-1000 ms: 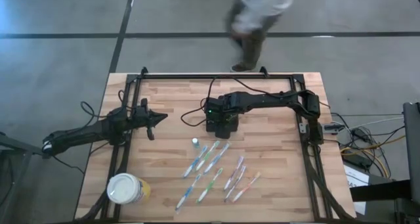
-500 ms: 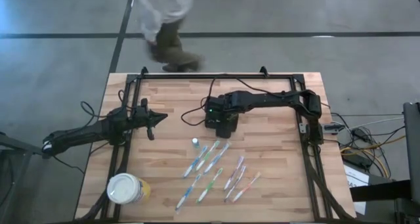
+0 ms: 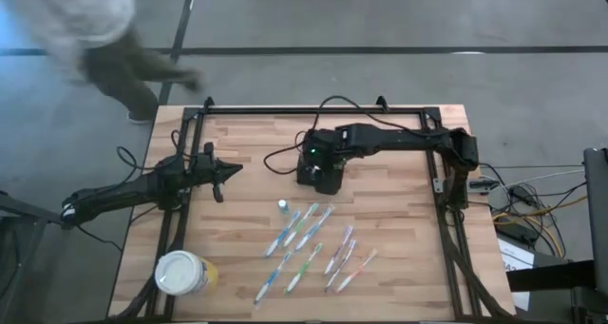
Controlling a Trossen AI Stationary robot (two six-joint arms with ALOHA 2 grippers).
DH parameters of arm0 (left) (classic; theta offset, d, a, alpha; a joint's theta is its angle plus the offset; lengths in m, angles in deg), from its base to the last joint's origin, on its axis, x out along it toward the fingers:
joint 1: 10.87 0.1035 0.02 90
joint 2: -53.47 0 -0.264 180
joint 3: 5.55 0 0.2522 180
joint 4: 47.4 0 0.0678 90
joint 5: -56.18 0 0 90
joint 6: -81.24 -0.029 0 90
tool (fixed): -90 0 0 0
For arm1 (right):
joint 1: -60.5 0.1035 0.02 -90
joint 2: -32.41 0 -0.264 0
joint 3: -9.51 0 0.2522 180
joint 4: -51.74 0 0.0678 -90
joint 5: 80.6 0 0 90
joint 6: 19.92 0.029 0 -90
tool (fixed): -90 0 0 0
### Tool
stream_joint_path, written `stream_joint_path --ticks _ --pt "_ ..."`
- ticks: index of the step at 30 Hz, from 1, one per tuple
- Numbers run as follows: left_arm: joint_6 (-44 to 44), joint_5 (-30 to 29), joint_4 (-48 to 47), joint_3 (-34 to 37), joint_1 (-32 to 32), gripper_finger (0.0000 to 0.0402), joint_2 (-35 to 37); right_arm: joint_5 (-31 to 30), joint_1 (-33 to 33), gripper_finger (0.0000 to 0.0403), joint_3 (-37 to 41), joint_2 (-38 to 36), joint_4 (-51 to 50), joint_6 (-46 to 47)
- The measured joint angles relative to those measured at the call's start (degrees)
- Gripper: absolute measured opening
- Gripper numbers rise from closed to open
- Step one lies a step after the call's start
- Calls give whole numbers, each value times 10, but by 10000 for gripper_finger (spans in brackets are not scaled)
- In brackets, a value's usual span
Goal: Pick & Place toothbrushing station
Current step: Adjust the wire organizer on the table
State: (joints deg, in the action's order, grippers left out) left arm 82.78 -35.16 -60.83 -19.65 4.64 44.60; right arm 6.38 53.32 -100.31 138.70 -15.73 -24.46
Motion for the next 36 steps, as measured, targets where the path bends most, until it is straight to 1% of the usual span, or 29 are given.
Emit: stream_joint_path --ticks 4,7,12,17,22,30,36 --pt "0 0 0 0 0 5 -1 0 1 171 1 -48 4 -13" --pt "0 2 0 0 0 5 -1 0 7 171 16 -86 4 -14" --pt "3 3 -1 0 0 5 -1 7 11 171 98 -154 4 12" --pt "5 3 1 0 0 5 -2 5 9 171 182 -187 18 31" --pt "11 2 8 0 0 5 -2 5 20 171 225 -185 64 26" --pt "12 2 10 0 0 5 -4 0 24 171 229 -147 78 20" --pt "12 2 9 0 0 5 -5 0 24 171 214 -106 78 10"
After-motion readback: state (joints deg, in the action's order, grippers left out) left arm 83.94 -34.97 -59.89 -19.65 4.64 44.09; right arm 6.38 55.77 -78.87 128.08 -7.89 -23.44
